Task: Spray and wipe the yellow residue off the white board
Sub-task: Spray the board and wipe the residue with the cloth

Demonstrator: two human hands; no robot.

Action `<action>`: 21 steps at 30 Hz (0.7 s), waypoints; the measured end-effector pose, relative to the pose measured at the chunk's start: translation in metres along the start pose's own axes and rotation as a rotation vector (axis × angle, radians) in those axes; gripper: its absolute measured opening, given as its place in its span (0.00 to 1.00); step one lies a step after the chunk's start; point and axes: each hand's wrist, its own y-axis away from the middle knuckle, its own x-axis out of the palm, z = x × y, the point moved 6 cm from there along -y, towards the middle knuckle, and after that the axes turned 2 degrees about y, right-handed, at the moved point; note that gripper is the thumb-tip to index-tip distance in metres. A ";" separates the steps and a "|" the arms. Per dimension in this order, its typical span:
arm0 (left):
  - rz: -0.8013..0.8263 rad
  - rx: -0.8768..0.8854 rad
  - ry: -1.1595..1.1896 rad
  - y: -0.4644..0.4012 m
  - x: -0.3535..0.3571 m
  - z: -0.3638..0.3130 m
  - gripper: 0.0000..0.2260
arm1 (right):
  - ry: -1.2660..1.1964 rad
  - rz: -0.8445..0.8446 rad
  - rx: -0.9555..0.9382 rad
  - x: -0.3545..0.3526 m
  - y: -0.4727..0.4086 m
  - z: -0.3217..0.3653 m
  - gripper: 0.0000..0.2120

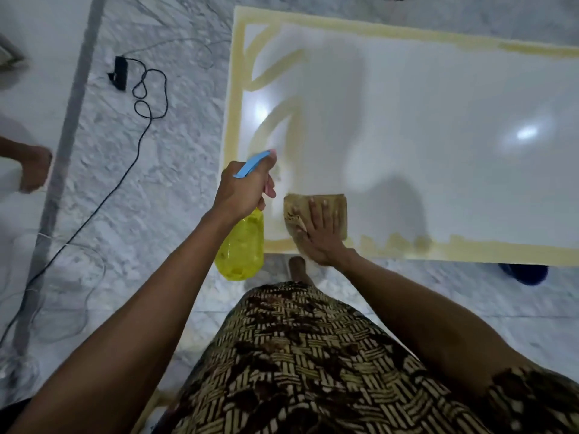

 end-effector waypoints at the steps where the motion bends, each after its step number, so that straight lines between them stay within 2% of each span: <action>1: 0.009 0.004 0.002 0.007 -0.001 0.002 0.23 | -0.078 0.068 0.051 0.004 0.014 0.008 0.26; 2: 0.012 0.010 -0.002 0.013 -0.003 0.002 0.23 | -0.146 0.112 0.085 0.004 0.024 0.015 0.27; 3: 0.011 0.017 -0.012 0.016 -0.005 0.000 0.23 | -0.337 0.135 0.146 -0.010 0.028 0.023 0.26; 6: 0.011 0.040 -0.031 0.015 -0.012 -0.012 0.26 | -0.752 0.101 0.230 -0.070 0.020 0.036 0.26; 9: 0.019 0.085 -0.042 0.002 -0.016 -0.033 0.25 | -0.956 0.024 0.417 -0.120 -0.016 0.015 0.21; 11: 0.002 0.116 -0.042 -0.010 -0.019 -0.047 0.25 | -1.076 -0.020 0.458 -0.146 -0.056 -0.004 0.22; 14: -0.026 0.124 -0.015 -0.035 -0.023 -0.068 0.21 | -1.079 -0.079 0.443 -0.179 -0.127 -0.029 0.21; 16: -0.044 0.094 -0.018 -0.059 -0.025 -0.078 0.21 | -1.001 -0.057 0.389 -0.198 -0.178 -0.038 0.21; 19: -0.064 0.047 -0.040 -0.102 -0.028 -0.090 0.25 | -0.700 -0.101 0.239 -0.225 -0.260 -0.052 0.18; 21: -0.081 0.029 -0.034 -0.129 -0.030 -0.098 0.27 | -0.528 -0.135 0.198 -0.238 -0.316 -0.062 0.20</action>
